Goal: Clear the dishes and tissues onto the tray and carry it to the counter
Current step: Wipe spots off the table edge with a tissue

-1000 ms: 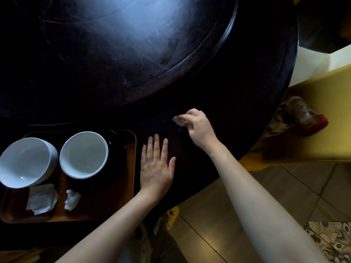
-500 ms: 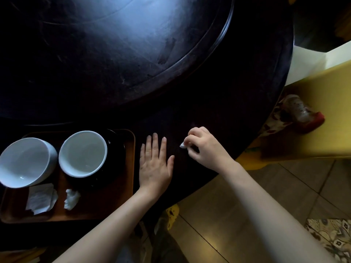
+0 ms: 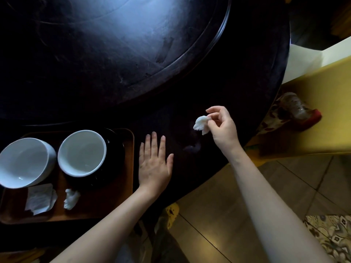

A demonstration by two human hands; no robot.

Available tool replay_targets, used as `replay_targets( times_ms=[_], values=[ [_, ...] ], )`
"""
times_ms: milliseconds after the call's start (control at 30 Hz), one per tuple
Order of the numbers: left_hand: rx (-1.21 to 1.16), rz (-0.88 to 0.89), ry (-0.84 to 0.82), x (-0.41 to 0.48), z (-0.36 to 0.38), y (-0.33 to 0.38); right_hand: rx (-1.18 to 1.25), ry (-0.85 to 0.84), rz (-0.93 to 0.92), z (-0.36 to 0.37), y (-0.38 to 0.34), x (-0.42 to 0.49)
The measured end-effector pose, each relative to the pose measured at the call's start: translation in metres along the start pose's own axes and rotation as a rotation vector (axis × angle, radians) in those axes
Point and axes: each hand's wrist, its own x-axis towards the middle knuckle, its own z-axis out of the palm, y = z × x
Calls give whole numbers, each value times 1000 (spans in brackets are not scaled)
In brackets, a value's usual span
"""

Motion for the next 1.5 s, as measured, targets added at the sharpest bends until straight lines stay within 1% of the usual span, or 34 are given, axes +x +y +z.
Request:
replay_targets(
  times_ms=[67,167,233,300,367,433,533,567,700,767,867,933,967,1067,1200,1333,1400,1467,1500],
  values=[
    [3,2,-3,0,0,0,-200,-9,-88,4,6,0],
    [-1,5,0,0,0,1,-526,49,-281,5,18,-6],
    [-4,6,9,0,0,1,-637,29,-355,5,23,-12],
    [4,8,9,0,1,0,-677,-13,-359,10,25,-17],
    [10,5,4,0,2,0,-664,-17,-371,12,24,-16],
    [9,1,-1,0,2,1,-596,16,-367,9,19,-6],
    [24,6,4,0,3,1,-477,121,-296,4,11,18],
    [33,6,4,0,3,1,-476,112,-276,6,9,26],
    [48,9,-2,0,3,2,-518,-57,-295,27,11,44],
    [46,7,-7,0,3,1,-494,-129,-325,29,12,41],
    [44,7,-23,0,2,0,-463,-288,-430,24,13,22],
    [38,7,-32,-1,2,0,-480,-375,-454,14,17,5],
    [36,5,-39,-1,2,1,-496,-390,-456,8,19,-4],
    [35,0,-57,0,-1,2,-532,-339,-447,-6,27,-31],
    [21,7,-66,-1,-4,2,-555,-244,-418,-2,30,-76],
    [-8,1,-61,-1,-4,3,-559,-234,-354,8,28,-108],
    [-19,6,-65,-1,-6,3,-477,-227,-257,6,24,-104],
    [-19,3,-103,0,-7,2,-363,-137,-180,1,16,-84],
    [-14,0,-113,0,-8,1,-358,-74,-180,0,11,-69]
  ],
)
